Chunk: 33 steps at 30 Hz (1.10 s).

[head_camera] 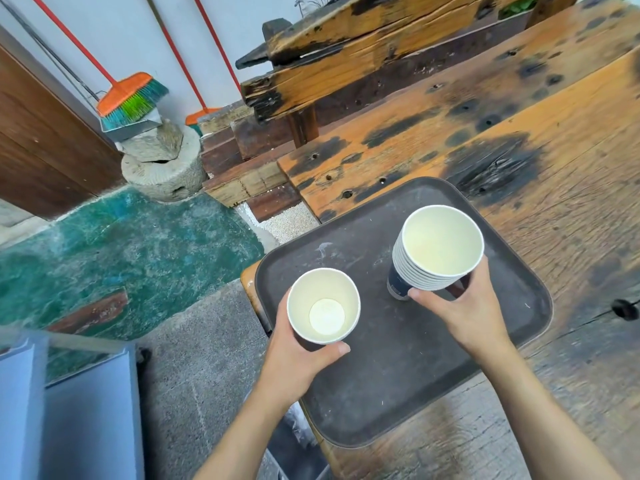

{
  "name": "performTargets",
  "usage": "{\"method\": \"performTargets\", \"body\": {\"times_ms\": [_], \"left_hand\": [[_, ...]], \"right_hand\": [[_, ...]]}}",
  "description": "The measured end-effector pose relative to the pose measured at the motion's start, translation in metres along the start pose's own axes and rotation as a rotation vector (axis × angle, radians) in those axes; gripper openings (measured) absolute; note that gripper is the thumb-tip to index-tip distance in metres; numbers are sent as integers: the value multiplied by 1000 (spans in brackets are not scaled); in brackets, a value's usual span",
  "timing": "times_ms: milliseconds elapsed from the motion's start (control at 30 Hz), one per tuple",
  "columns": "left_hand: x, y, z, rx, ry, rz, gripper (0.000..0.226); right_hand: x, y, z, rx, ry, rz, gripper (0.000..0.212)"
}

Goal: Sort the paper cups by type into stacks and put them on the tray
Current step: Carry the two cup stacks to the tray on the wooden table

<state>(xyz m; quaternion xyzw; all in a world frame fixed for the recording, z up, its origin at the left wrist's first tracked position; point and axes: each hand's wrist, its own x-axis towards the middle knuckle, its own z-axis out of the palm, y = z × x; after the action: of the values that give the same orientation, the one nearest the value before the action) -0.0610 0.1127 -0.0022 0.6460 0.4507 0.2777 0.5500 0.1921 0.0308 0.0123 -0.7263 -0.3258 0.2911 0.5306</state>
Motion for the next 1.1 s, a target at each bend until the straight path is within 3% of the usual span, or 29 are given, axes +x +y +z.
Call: {"method": "performTargets", "body": {"times_ms": [600, 1100], "left_hand": [[-7, 11, -3, -5, -8, 23, 98], [7, 11, 30, 9, 46, -60, 92]], "right_hand": [[-7, -11, 2, 1, -9, 29, 94], [-4, -8, 4, -31, 12, 79, 88]]}}
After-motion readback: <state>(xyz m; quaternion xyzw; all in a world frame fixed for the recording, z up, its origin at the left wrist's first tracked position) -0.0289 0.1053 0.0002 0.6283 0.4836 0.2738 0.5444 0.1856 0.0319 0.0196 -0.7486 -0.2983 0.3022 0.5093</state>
